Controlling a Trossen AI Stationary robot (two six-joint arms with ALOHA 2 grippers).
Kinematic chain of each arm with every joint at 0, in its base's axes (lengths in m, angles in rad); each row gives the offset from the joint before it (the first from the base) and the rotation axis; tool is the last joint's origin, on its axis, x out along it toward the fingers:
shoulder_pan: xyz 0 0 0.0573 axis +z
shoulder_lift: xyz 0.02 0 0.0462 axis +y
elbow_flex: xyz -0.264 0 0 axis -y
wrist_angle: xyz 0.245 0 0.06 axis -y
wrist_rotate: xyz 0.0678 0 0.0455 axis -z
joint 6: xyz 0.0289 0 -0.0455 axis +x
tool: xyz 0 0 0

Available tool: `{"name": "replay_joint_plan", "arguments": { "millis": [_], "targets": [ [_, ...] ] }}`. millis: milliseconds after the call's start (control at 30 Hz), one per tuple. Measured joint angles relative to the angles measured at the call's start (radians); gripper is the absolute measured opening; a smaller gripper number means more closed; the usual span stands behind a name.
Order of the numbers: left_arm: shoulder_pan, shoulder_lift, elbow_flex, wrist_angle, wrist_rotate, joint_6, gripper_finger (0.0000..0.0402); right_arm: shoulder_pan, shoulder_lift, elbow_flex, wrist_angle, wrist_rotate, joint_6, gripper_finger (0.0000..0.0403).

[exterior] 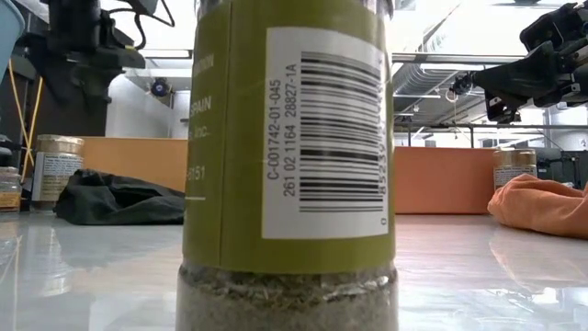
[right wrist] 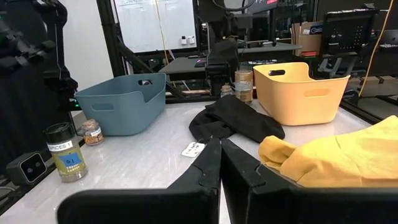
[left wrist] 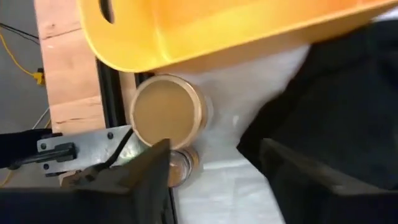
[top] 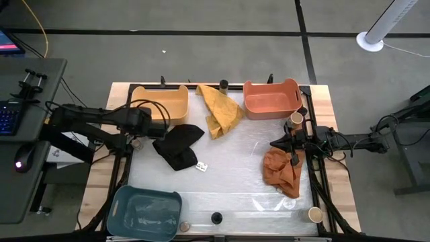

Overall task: Sort spices by type
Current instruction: Put the left gold seasoning bottle into the yellow bin

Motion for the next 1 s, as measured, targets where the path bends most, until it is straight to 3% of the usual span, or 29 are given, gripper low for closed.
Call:
{"name": "replay_joint_plan", "arguments": {
  "millis": [133, 200, 433, 700, 1000],
  "targets": [
    [-0.030, -0.008, -0.031, 0.000, -0.036, -0.102, 0.0054, 0.000, 0.000, 0.000, 0.000, 0.000, 0.000, 0.0000],
    [-0.051, -0.008, -0.035, 0.000, -0.085, -0.166, 0.0018, 0.000, 0.000, 0.000, 0.000, 0.000, 0.000, 0.0000],
    [-0.087, 0.022, -0.060, 0.002, -0.257, -0.326, 0.0002, 0.000, 0.000, 0.000, 0.000, 0.000, 0.000, 0.0000],
    [-0.132, 0.116, -0.118, 0.001, -0.296, -0.549, 0.0000, 0.000, 0.000, 0.000, 0.000, 0.000, 0.000, 0.0000],
    [-0.158, 0.204, -0.180, 0.001, -0.288, -0.630, 0.0000, 0.000, 0.000, 0.000, 0.000, 0.000, 0.000, 0.0000]
  ]
}}
